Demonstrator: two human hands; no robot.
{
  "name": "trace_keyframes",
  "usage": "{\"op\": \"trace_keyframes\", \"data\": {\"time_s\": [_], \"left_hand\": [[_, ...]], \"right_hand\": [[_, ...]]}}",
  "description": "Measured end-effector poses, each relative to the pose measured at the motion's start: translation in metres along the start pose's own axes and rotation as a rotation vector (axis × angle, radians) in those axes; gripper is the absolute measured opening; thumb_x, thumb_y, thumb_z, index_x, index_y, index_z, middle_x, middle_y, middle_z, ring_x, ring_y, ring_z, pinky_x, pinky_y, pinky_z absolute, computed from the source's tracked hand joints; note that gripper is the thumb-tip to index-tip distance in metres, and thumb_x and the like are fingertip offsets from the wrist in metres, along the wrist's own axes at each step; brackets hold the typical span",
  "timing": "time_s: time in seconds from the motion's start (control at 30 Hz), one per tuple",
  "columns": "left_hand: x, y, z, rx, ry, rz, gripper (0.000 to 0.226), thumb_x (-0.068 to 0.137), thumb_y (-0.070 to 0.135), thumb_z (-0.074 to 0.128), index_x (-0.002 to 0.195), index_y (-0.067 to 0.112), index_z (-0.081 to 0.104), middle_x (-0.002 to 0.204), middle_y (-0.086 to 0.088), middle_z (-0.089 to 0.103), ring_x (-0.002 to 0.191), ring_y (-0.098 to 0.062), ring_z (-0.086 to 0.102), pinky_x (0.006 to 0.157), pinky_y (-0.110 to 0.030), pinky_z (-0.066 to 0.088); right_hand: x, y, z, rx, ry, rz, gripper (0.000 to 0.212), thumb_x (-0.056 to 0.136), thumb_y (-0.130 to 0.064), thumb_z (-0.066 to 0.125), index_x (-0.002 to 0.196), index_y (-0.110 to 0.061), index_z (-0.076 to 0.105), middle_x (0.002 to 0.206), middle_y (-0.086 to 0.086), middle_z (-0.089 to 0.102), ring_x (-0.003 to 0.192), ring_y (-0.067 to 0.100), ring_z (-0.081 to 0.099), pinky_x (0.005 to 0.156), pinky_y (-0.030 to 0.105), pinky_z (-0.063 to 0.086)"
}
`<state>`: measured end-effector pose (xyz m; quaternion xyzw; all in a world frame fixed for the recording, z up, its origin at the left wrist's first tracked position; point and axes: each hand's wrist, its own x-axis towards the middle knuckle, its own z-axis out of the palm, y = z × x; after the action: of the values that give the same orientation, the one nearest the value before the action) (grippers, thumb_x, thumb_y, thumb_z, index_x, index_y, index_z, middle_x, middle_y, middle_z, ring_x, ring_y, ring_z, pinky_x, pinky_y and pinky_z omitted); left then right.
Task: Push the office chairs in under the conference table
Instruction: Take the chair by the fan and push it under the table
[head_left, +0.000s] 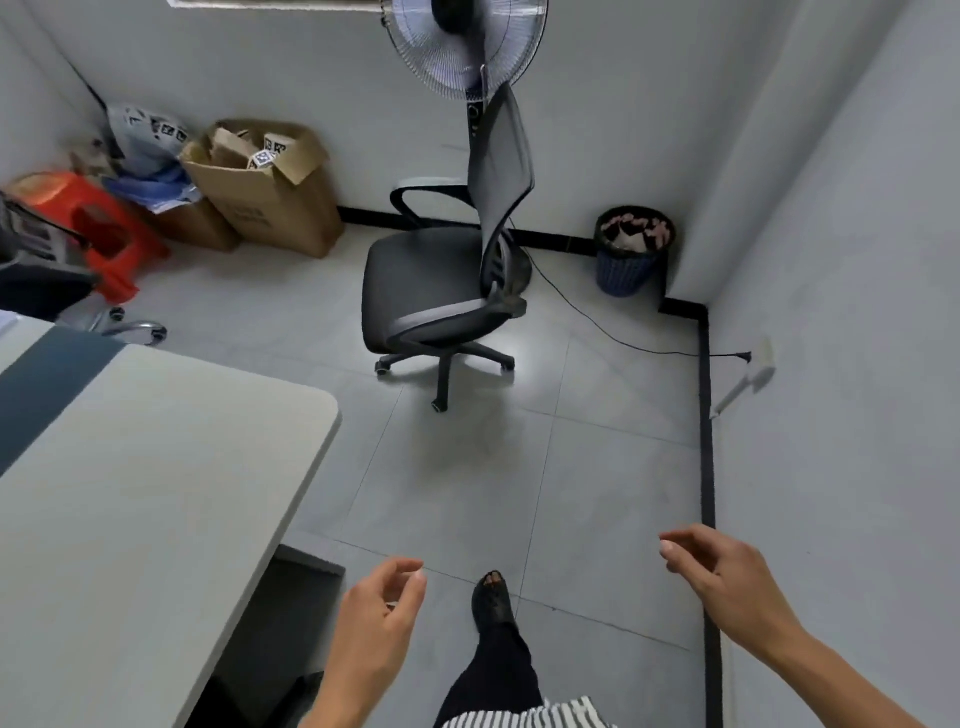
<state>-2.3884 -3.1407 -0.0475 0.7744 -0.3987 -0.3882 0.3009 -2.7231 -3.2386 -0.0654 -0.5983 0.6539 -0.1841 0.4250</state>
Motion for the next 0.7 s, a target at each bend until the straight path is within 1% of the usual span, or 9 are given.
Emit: {"op": "trace_keyframes", "data": {"time_s": [0.07, 0.17, 0.27, 0.4, 0.53, 0.6, 0.7], "left_hand": [[0.05, 0.029, -0.001, 0.03, -0.042, 0.053, 0.009, 0.087, 0.031, 0.06, 0.094, 0.031, 0.066, 0.084, 0.009, 0.071, 0.083, -0.004, 0.066, 0.075, -0.024, 0.054], [0.121, 0.085, -0.001, 0.06, -0.085, 0.159, 0.007, 0.087, 0.028, 0.061, 0.092, 0.029, 0.066, 0.08, 0.01, 0.071, 0.077, 0.002, 0.064, 0.066, -0.016, 0.05], [0.183, 0.138, 0.006, 0.085, -0.144, 0.236, 0.006, 0.087, 0.023, 0.062, 0.088, 0.026, 0.068, 0.075, 0.008, 0.07, 0.072, 0.0, 0.063, 0.061, -0.013, 0.048], [0.257, 0.195, 0.029, 0.08, -0.188, 0.277, 0.008, 0.088, 0.023, 0.061, 0.089, 0.024, 0.069, 0.078, 0.008, 0.071, 0.075, 0.0, 0.064, 0.062, -0.01, 0.048], [0.327, 0.235, 0.064, 0.069, -0.177, 0.259, 0.008, 0.087, 0.023, 0.062, 0.087, 0.026, 0.069, 0.078, 0.006, 0.071, 0.075, -0.004, 0.065, 0.062, -0.014, 0.048], [0.363, 0.259, 0.08, 0.072, -0.163, 0.258, 0.008, 0.087, 0.023, 0.061, 0.088, 0.026, 0.069, 0.077, 0.007, 0.071, 0.075, -0.003, 0.064, 0.064, -0.015, 0.048], [0.415, 0.303, 0.095, 0.069, -0.112, 0.256, 0.009, 0.087, 0.023, 0.06, 0.088, 0.026, 0.068, 0.073, 0.007, 0.071, 0.073, -0.004, 0.064, 0.065, -0.021, 0.05]], "right_hand": [[0.035, -0.017, -0.011, 0.016, 0.053, 0.016, 0.006, 0.085, -0.029, 0.067, 0.084, -0.034, 0.07, 0.078, -0.02, 0.072, 0.076, 0.006, 0.069, 0.076, 0.036, 0.057], [0.083, -0.049, -0.03, 0.048, 0.135, 0.019, 0.004, 0.086, -0.029, 0.066, 0.086, -0.031, 0.07, 0.078, -0.012, 0.073, 0.077, 0.007, 0.069, 0.076, 0.034, 0.056], [0.123, -0.067, -0.045, 0.088, 0.192, 0.031, 0.006, 0.086, -0.029, 0.066, 0.09, -0.029, 0.071, 0.08, -0.011, 0.073, 0.078, 0.007, 0.069, 0.075, 0.029, 0.055], [0.178, -0.068, -0.065, 0.128, 0.239, 0.094, 0.006, 0.085, -0.028, 0.067, 0.088, -0.032, 0.07, 0.08, -0.014, 0.073, 0.077, 0.009, 0.07, 0.075, 0.032, 0.055], [0.247, -0.057, -0.092, 0.148, 0.252, 0.157, 0.007, 0.084, -0.026, 0.068, 0.086, -0.033, 0.07, 0.081, -0.011, 0.074, 0.077, 0.009, 0.07, 0.077, 0.036, 0.057], [0.292, -0.055, -0.111, 0.146, 0.245, 0.163, 0.008, 0.084, -0.025, 0.068, 0.084, -0.033, 0.069, 0.079, -0.01, 0.074, 0.076, 0.01, 0.07, 0.077, 0.037, 0.057], [0.364, -0.063, -0.145, 0.126, 0.207, 0.156, 0.013, 0.085, -0.023, 0.067, 0.082, -0.035, 0.067, 0.08, -0.009, 0.073, 0.077, 0.013, 0.07, 0.076, 0.036, 0.056]]}}
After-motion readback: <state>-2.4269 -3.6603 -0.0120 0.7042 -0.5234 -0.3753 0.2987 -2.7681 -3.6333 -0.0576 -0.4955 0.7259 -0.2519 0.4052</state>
